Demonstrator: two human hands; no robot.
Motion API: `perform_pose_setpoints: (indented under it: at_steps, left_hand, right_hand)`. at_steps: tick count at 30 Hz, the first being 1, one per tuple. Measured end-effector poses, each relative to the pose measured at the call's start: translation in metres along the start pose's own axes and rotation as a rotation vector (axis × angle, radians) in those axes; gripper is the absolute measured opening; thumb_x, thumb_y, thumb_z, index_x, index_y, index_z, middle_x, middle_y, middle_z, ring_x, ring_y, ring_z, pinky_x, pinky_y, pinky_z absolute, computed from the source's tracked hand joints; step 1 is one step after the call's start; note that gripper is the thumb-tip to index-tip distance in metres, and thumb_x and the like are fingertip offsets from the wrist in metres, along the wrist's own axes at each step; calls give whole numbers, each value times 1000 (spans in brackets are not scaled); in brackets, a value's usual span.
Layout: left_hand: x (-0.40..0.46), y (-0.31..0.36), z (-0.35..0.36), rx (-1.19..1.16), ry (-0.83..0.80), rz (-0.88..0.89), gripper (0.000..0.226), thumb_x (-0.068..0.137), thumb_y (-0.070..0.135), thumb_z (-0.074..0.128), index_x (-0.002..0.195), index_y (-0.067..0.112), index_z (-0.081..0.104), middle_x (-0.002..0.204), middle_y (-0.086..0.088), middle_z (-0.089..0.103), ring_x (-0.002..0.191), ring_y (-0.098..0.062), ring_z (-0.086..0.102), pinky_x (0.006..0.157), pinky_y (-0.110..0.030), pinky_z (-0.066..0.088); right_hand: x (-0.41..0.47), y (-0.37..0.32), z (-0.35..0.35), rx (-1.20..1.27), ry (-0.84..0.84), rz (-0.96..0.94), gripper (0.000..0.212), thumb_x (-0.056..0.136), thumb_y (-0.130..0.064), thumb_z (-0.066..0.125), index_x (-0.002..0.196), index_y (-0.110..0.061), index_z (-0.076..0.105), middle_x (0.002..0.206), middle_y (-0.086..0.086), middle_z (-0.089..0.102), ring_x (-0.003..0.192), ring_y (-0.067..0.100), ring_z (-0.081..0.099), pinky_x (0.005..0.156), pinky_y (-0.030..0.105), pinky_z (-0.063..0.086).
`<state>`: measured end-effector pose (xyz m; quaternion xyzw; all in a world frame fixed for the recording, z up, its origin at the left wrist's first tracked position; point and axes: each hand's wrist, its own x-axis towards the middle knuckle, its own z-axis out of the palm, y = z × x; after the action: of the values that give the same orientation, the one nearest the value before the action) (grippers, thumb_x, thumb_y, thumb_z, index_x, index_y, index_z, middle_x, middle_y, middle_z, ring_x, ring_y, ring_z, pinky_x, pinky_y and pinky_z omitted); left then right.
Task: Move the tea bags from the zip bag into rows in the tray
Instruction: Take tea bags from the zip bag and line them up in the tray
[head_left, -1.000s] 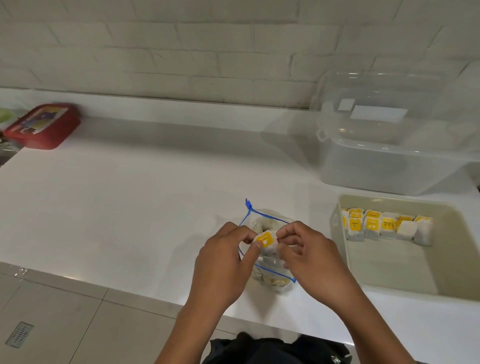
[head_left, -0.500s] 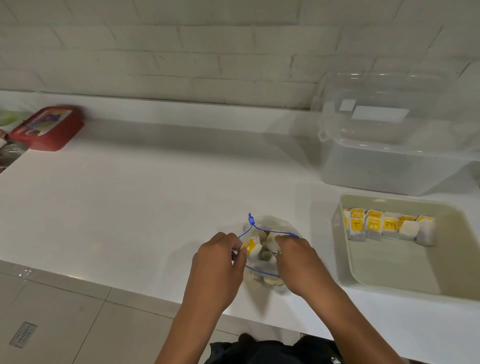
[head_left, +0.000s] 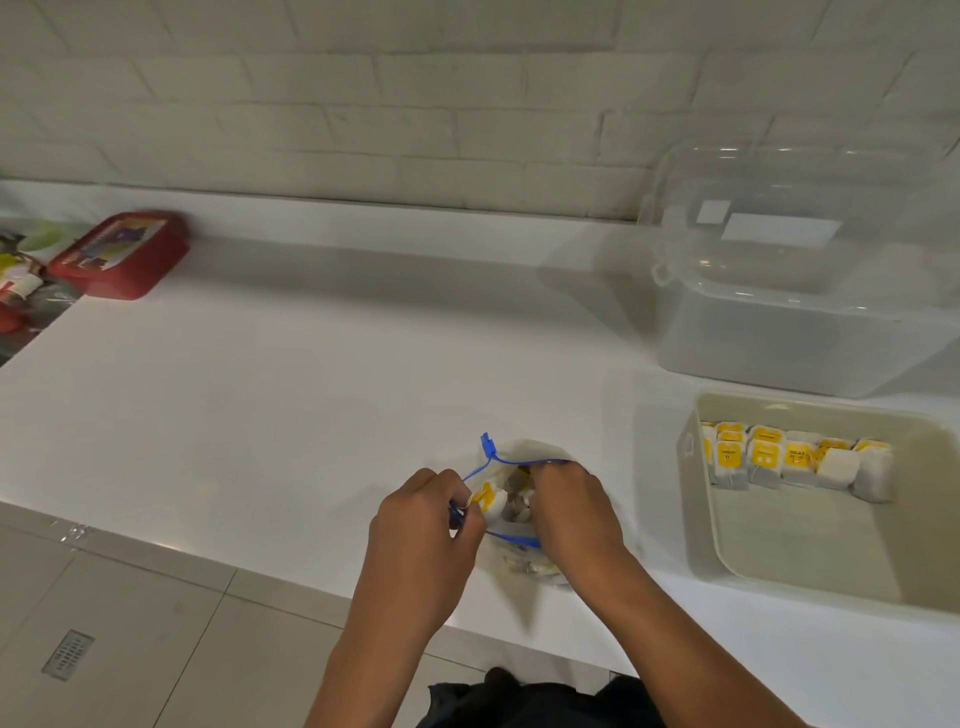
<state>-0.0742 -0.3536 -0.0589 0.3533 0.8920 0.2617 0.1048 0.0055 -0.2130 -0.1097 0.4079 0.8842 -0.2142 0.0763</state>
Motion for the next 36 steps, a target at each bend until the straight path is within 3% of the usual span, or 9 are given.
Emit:
perform_pose_setpoints:
  at_steps: [5, 9, 14, 19, 23, 25, 30, 34, 36]
  left_hand:
    - [1, -4, 1, -21, 3, -21, 15, 91, 30, 65, 77, 28, 62, 79, 15, 57, 72, -2, 60, 60, -13, 39]
    - [1, -3, 4, -51, 0, -36, 14, 91, 33, 66, 78, 36, 61, 87, 18, 56, 72, -1, 59, 61, -14, 41]
    - [2, 2, 1, -151, 51, -6, 11, 89, 36, 68, 81, 40, 62, 101, 20, 56, 74, -2, 60, 64, -17, 45]
    - [3, 17, -4, -227, 152, -35, 14, 88, 32, 69, 79, 38, 61, 98, 17, 54, 84, -4, 57, 60, -13, 39]
    - [2, 30, -11, -334, 147, -11, 21, 87, 20, 69, 71, 30, 60, 83, 15, 62, 79, -8, 60, 59, -12, 41]
    - [1, 38, -13, -383, 139, -29, 21, 89, 18, 68, 71, 27, 61, 78, 20, 64, 68, -4, 58, 58, -12, 42]
    - [0, 57, -11, -537, 70, -43, 27, 92, 16, 67, 67, 23, 60, 61, 13, 62, 53, -4, 50, 51, -15, 37]
    - [5, 76, -3, -634, -26, -17, 20, 93, 17, 68, 73, 16, 64, 65, 10, 63, 58, -4, 53, 55, -13, 39]
    - [9, 84, 4, -612, -50, 24, 15, 93, 23, 68, 79, 18, 65, 68, 6, 66, 62, -12, 58, 59, -21, 46]
  right_hand:
    - [-7, 3, -6, 178, 80, -85, 10, 93, -17, 51, 93, -17, 62, 95, -2, 67, 83, 19, 59, 69, 29, 46]
    - [-23, 11, -24, 658, -6, -18, 14, 91, -23, 60, 79, -23, 69, 79, -8, 71, 75, 12, 67, 70, 27, 54]
    - [-36, 19, -49, 1295, -197, 168, 15, 97, -4, 54, 90, -4, 67, 84, 10, 70, 66, 21, 67, 59, 30, 52]
    - [-42, 23, -63, 1761, -323, 281, 14, 99, -4, 50, 99, -1, 64, 84, 17, 70, 69, 26, 70, 58, 30, 56]
    - [-43, 28, -65, 1929, -372, 314, 17, 88, -7, 58, 98, 2, 68, 89, 22, 70, 71, 27, 68, 59, 29, 60]
    - [-44, 31, -68, 1992, -406, 287, 29, 78, -14, 61, 100, 4, 68, 88, 22, 69, 70, 27, 66, 59, 30, 60]
    - [-44, 46, -77, 2018, -434, 204, 38, 76, -14, 59, 109, 1, 68, 92, 21, 66, 69, 27, 62, 62, 32, 56]
    - [-44, 58, -86, 1920, -381, 108, 23, 72, -4, 69, 94, -9, 73, 84, 14, 63, 67, 21, 60, 65, 31, 56]
    - [-43, 67, -89, 1889, -325, 99, 19, 78, 3, 71, 92, -9, 68, 80, 12, 63, 66, 20, 60, 65, 30, 57]
